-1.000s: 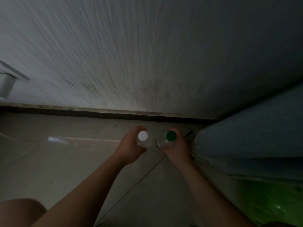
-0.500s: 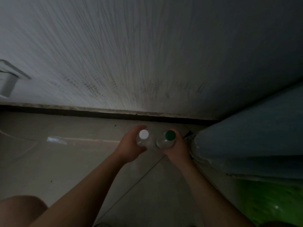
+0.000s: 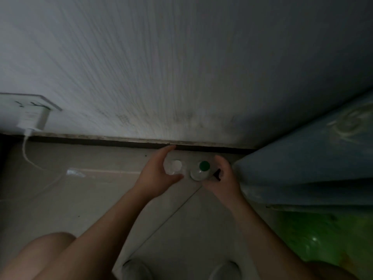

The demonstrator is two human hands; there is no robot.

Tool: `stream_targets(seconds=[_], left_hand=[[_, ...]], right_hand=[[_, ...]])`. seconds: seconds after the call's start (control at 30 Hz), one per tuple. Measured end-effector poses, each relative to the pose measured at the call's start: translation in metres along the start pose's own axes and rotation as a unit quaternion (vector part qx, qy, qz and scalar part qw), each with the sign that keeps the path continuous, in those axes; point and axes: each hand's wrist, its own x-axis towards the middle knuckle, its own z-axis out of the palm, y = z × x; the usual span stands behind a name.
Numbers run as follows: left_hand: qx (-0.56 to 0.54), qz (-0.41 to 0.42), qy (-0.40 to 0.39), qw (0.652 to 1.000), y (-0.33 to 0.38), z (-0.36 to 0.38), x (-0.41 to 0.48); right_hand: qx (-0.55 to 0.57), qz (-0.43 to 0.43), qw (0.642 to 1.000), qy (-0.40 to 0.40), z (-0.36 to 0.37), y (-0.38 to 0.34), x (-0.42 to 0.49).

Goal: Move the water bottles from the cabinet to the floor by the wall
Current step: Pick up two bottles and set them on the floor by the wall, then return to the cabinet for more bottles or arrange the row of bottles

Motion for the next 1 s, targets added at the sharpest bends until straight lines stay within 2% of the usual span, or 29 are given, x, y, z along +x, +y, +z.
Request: stream_targets(seconds=[0.27, 0.47, 0.7, 1.0], left_hand=[[0.063, 0.029, 0.032, 0.997, 0.092, -0.082, -0.053], [0.119, 0.033, 0.043, 0.991, 0.180, -0.161, -0.099], [0.158, 0.023, 0.021, 0.987, 0.294, -0.252, -0.152], [0.201, 0.070, 0.019, 0.977, 0.399, -0.344, -0.212]], right_hand=[[-0.059, -0.012, 0.998, -0.001, -0.035, -0.098, -0.072], [-0.118, -0.037, 0.992, 0.000, -0.081, -0.214, -0.145], [-0.274, -0.135, 0.952, 0.004, -0.135, -0.350, -0.226], [-0.358, -0.184, 0.915, 0.011, -0.177, -0.471, -0.307]])
